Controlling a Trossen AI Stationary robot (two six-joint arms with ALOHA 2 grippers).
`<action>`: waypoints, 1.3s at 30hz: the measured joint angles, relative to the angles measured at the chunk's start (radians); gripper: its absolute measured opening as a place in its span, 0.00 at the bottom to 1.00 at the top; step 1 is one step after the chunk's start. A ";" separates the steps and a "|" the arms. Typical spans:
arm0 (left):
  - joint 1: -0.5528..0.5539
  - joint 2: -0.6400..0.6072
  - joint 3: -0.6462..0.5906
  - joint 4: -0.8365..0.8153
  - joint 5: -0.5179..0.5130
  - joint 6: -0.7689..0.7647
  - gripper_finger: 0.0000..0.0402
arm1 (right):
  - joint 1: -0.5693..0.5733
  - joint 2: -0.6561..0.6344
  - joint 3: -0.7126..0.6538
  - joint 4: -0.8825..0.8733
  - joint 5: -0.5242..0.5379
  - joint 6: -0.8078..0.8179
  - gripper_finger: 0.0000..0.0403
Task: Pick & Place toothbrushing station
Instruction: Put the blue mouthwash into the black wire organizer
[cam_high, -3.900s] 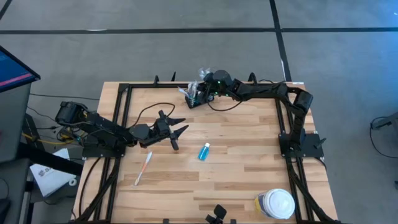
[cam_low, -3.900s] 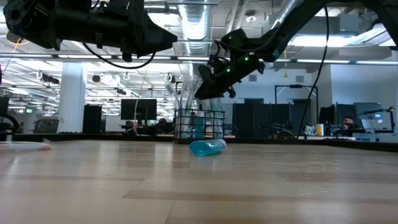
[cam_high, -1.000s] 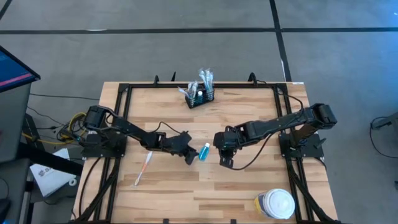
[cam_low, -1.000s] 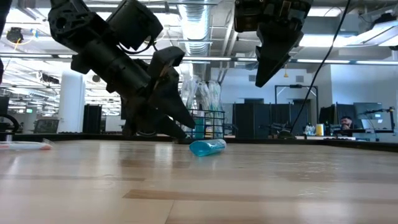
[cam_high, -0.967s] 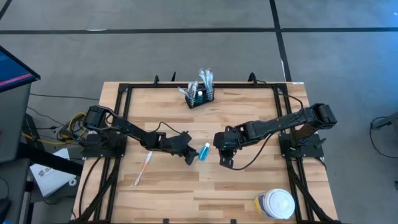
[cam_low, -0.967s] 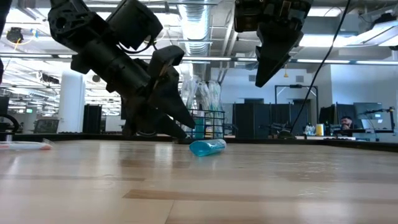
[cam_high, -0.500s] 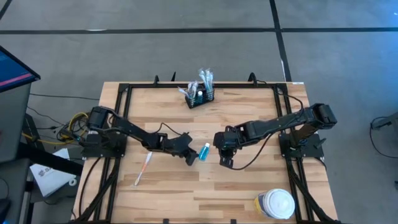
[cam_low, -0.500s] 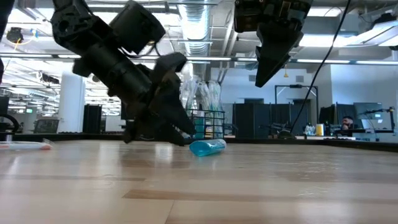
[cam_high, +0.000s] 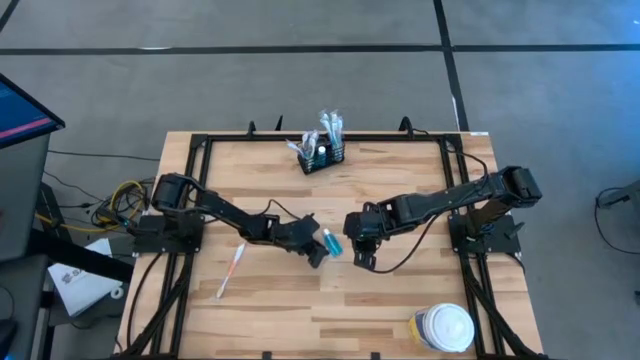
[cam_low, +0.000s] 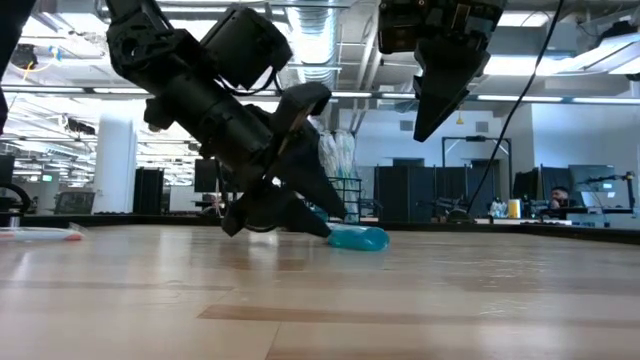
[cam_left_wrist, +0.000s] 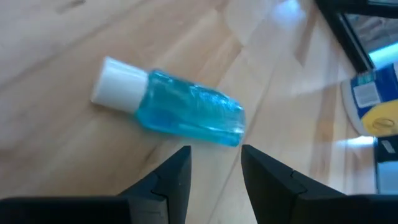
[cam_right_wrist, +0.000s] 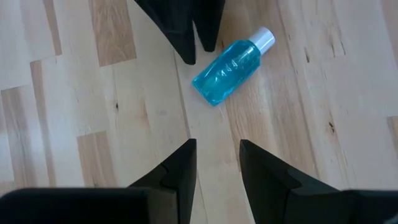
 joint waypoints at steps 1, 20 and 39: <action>0.003 0.000 0.000 -0.002 -0.011 0.000 0.34 | 0.000 0.000 0.000 0.000 0.000 0.001 0.28; -0.043 -0.002 0.000 -0.063 0.148 0.038 0.34 | -0.038 0.070 -0.084 0.273 0.002 0.173 0.28; -0.075 -0.134 -0.142 -0.125 0.102 0.082 0.34 | -0.174 0.358 0.153 0.224 -0.042 0.191 0.28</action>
